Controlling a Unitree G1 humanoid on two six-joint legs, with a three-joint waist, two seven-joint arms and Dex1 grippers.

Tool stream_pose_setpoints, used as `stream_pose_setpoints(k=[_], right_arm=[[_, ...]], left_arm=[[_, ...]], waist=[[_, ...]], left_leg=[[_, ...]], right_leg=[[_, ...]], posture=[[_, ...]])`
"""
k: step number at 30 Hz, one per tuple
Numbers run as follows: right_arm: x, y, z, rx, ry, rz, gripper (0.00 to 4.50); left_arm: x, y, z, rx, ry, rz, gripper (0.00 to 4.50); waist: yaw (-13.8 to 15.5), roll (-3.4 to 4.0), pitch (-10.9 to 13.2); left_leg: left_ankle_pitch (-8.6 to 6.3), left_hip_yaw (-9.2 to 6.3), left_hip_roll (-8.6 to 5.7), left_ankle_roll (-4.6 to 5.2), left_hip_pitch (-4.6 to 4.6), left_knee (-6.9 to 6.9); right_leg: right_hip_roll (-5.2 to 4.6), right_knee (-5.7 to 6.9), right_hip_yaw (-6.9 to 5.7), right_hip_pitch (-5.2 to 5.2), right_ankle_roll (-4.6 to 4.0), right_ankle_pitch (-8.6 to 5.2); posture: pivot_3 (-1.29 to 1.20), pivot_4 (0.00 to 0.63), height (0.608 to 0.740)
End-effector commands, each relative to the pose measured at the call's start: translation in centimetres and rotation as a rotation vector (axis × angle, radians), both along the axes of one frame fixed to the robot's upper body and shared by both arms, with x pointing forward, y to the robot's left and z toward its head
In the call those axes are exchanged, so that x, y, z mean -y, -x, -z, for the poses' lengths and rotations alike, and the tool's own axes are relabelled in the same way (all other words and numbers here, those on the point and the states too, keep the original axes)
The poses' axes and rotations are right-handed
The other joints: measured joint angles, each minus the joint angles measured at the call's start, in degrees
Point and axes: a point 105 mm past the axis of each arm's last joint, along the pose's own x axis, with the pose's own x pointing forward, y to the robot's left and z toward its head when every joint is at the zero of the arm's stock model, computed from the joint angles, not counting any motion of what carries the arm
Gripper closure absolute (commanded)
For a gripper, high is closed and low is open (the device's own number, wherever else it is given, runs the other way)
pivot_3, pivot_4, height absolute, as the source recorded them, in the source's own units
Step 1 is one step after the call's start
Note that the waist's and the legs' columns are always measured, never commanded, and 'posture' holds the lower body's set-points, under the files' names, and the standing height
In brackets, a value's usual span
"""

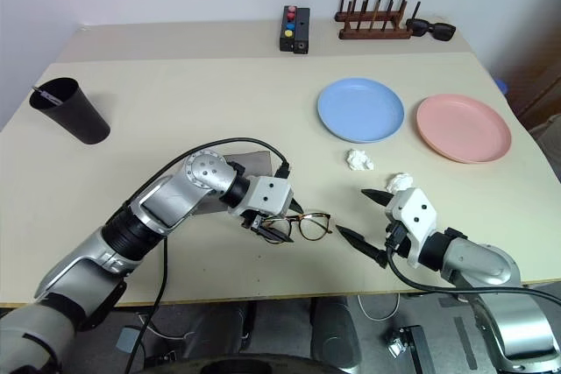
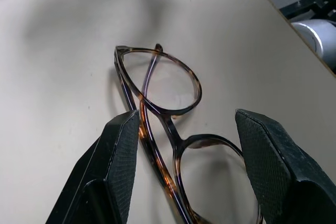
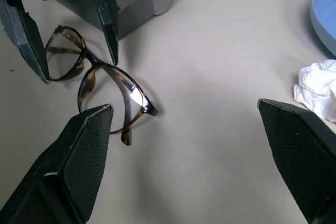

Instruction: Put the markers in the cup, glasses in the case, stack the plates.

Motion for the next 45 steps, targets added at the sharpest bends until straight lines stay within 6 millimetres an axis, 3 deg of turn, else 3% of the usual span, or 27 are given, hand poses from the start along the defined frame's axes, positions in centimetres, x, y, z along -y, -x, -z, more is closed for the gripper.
stream_pose_setpoints(k=[1, 6, 16, 23, 27, 32, 36, 40, 45], right_arm=[[-0.5, -0.2, -1.1, 0.049, -0.006, -0.019, 0.0], [-0.7, -0.3, -1.6, 0.056, -0.006, -0.021, 0.0], [-0.8, -0.7, -2.0, 0.068, -0.006, -0.017, 0.0], [1.1, -2.0, -3.3, 0.143, 0.022, 0.068, 0.0], [2.9, -2.8, -4.4, 0.187, 0.047, 0.13, 0.0], [3.3, -2.4, -4.2, 0.167, 0.049, 0.119, 0.0], [1.5, -1.4, -3.7, 0.12, 0.012, 0.024, 0.0], [-1.4, -0.8, -3.1, 0.092, -0.011, -0.091, 0.0], [-3.8, -1.0, -2.7, 0.081, -0.049, -0.155, 0.0]], left_arm=[[0.3, 0.2, -0.4, -0.022, 0.021, 0.003, 2.09], [0.1, 0.1, -0.1, -0.011, 0.013, 0.0, 4.38], [0.2, -0.2, -0.4, -0.018, 0.036, -0.017, 4.38], [0.0, -0.8, -3.4, -0.049, 0.173, -0.044, 4.45], [-0.9, -2.6, -5.9, -0.02, 0.268, -0.118, 4.45], [-3.3, -5.0, -8.6, 0.103, 0.312, -0.234, 4.45], [-6.9, -5.7, -10.2, 0.186, 0.296, -0.319, 4.45], [-10.4, -5.5, -9.4, 0.217, 0.197, -0.379, 4.45], [-11.5, -4.3, -8.3, 0.187, 0.151, -0.39, 4.45]], waist=[[0.02, 0.0, 0.0], [0.05, 0.0, 0.0], [0.05, 0.03, -0.02], [0.04, 0.03, -0.02], [0.06, 0.03, -0.02], [-0.1, 0.02, -0.01], [-0.3, 0.03, -0.01], [-0.35, 0.04, -0.01], [0.18, 0.01, 0.01]], left_leg=[[0.0, 0.0, 0.0, 0.0, 0.0, 0.0], [0.0, 0.0, 0.0, 0.0, 0.0, 0.0], [0.0, 0.0, 0.0, 0.0, 0.08, 0.0], [0.0, 0.0, 0.0, 0.0, 0.07, 0.01], [0.0, 0.0, 0.0, 0.0, 0.06, 0.02], [0.0, 0.0, 0.0, 0.0, 0.07, -0.01], [0.0, 0.0, 0.0, 0.0, 0.08, -0.04], [0.0, 0.0, 0.0, 0.0, 0.09, -0.05], [0.0, -0.01, 0.0, 0.0, 0.03, 0.0]], right_leg=[[0.0, 0.0, 0.0, 0.0, 0.0, 0.0], [0.0, 0.0, 0.0, 0.0, 0.01, 0.01], [0.0, 0.0, 0.0, 0.1, -0.01, -0.01], [0.0, 0.0, 0.0, 0.09, 0.0, 0.0], [0.0, 0.0, 0.0, 0.08, 0.03, 0.03], [0.0, 0.0, 0.0, 0.08, -0.09, 0.18], [0.0, 0.02, 0.0, 0.04, -0.08, 0.19], [0.0, 0.02, 0.01, 0.04, -0.09, 0.18], [-0.01, 0.0, 0.0, 0.04, -0.19, 0.12]], posture=[[0.0, 0.15, 0.734], [0.0, 0.15, 0.734], [0.0, 0.15, 0.734], [0.0, 0.15, 0.734], [0.0, 0.15, 0.734], [0.0, 0.15, 0.734], [0.0, 0.15, 0.734], [0.0, 0.15, 0.734], [0.0, 0.15, 0.734]])
